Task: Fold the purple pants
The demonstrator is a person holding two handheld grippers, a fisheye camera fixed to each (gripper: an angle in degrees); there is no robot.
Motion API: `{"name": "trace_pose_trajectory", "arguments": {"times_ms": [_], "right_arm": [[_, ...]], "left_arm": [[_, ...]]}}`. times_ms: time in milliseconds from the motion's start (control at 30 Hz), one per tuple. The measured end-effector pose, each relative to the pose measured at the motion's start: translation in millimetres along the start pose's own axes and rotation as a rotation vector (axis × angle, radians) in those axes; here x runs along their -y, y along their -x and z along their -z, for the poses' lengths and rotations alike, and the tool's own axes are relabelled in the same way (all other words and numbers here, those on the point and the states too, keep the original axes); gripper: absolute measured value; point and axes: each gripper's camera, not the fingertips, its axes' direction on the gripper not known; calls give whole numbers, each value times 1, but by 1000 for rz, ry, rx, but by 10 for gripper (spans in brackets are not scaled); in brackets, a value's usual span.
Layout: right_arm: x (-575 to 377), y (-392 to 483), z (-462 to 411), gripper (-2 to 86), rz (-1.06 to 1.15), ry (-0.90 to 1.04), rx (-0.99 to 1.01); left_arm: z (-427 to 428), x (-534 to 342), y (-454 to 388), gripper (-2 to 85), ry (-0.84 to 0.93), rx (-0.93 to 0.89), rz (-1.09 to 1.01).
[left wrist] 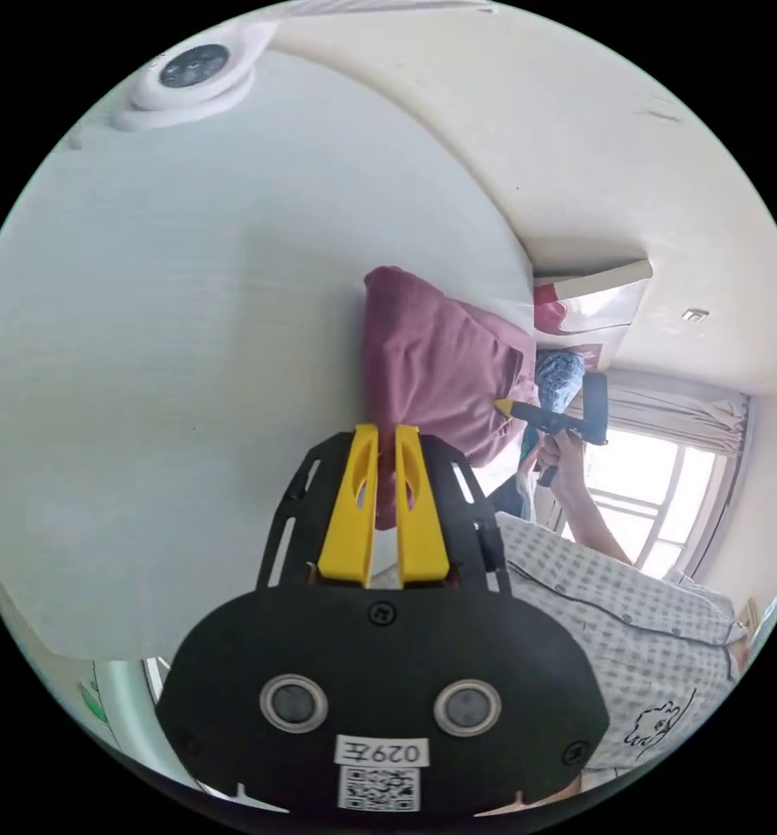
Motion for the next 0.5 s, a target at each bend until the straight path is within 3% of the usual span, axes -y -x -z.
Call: {"name": "trace_pose_trajectory", "arguments": {"times_ms": [100,200,267,400,500], "right_arm": [[8,38,-38,-6,64,57,70],[20,84,-89,-5,144,198,220],[18,121,-97,-5,222,162,257],[15,154,-87,-5,251,74,168],[23,161,-107,-5,174,151,-85]], "left_arm": [[49,-34,38,4,-75,16,85],[103,-70,69,7,-125,167,198],[141,-93,85,10,-169,185,237],[180,-107,92,14,-206,153,211],[200,-107,80,17,-202,206,185]]}}
